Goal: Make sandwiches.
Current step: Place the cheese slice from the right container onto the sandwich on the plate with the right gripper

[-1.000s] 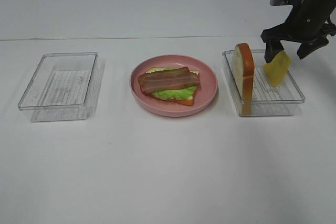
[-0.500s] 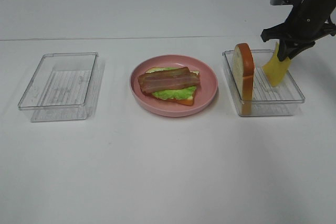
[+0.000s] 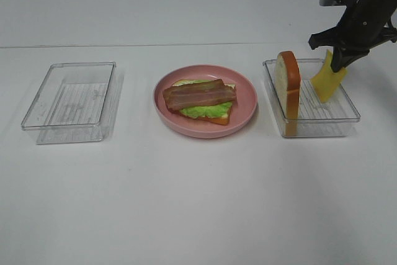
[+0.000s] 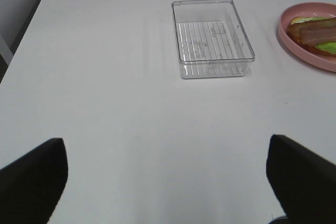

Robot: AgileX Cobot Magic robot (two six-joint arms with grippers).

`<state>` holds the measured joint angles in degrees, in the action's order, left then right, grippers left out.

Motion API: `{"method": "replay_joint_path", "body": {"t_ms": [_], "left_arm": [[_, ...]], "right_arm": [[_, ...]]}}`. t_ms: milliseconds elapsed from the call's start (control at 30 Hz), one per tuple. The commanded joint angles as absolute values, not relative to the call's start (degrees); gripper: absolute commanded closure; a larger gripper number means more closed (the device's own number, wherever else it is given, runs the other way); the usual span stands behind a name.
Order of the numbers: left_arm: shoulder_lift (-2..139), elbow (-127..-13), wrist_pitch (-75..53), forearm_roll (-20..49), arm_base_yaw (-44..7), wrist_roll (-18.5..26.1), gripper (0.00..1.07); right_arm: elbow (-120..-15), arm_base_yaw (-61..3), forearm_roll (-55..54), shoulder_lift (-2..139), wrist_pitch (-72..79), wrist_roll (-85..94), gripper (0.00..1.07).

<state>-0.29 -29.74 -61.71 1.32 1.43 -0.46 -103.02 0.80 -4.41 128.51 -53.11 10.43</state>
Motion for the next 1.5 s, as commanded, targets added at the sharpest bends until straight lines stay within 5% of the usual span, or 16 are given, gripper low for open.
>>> {"method": "replay_joint_path", "body": {"t_ms": [33, 667, 1500], "left_arm": [[-1.26, -29.68, -61.54, 1.60, 1.66, -0.40, 0.11], [-1.26, -29.68, -61.54, 1.60, 1.66, -0.40, 0.11], [-1.26, -29.68, -61.54, 1.60, 1.66, -0.40, 0.11]], "right_arm": [[-103.53, 0.92, -4.53, 126.05, -53.51, 10.31, 1.07], [-111.38, -1.38, -11.52, 117.11, -61.59, 10.54, 1.07], [-111.44, -30.60, -11.40, 118.14, -59.47, 10.54, 1.07]]}}
